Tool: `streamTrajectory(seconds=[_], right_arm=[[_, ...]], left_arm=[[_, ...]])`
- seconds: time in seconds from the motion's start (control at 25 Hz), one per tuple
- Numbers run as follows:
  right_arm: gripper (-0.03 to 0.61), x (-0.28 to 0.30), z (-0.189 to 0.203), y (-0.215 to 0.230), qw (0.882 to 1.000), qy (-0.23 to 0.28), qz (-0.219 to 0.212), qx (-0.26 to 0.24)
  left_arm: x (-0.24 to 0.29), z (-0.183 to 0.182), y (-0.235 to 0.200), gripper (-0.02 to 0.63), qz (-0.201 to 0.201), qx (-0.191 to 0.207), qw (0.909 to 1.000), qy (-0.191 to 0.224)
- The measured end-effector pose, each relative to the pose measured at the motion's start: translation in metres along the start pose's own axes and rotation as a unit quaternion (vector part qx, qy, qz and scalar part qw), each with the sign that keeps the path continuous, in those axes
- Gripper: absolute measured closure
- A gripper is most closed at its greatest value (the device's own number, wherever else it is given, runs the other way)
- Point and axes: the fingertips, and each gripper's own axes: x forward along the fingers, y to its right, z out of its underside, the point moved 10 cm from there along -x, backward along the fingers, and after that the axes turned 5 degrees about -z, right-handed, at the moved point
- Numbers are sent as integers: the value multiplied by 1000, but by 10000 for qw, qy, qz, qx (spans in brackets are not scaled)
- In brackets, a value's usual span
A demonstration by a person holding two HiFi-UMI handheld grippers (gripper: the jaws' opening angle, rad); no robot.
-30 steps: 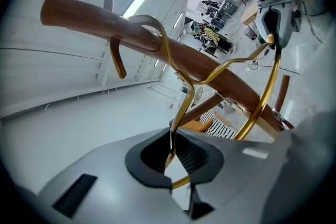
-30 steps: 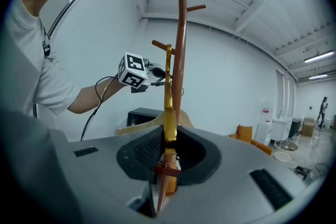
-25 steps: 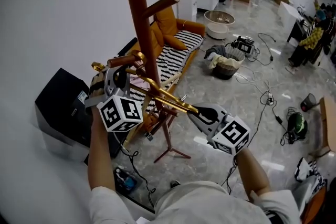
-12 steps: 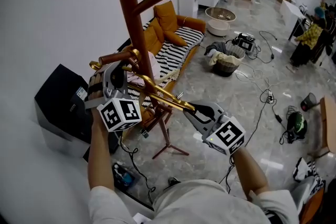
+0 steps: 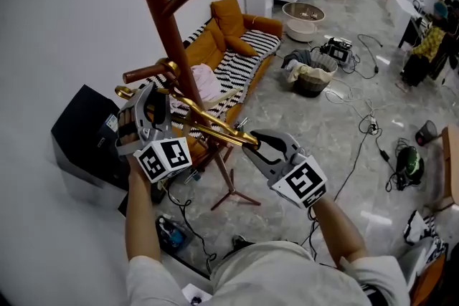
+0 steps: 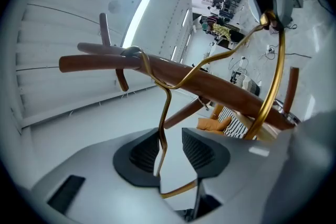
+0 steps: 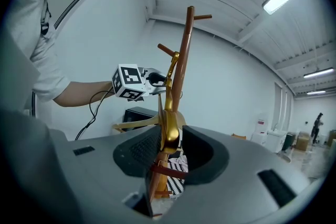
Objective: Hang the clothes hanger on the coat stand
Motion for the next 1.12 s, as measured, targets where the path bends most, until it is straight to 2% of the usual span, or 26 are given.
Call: streamTrajectory(seconds=[0.24, 0.6, 0.92, 1.04, 1.12], right_arm=[[443, -9, 3, 3, 9997, 120, -127, 154], [428, -34, 10, -4, 9986, 382, -295, 237], [428, -57, 18, -7, 9974, 455, -374, 413], [428, -71, 24, -10, 9964, 503, -467, 492], [430, -84, 26, -13, 9960, 561, -522, 453]], left_arm=[[-12, -5, 3, 416, -144, -74, 9997, -159], [-49, -13, 13, 413, -332, -481, 9973, -448], [-96, -25, 30, 413, -298, -1420, 9866, -753], [-120, -33, 40, 413, -290, -1994, 9756, -873], [-139, -43, 49, 413, -276, -2459, 9642, -955]])
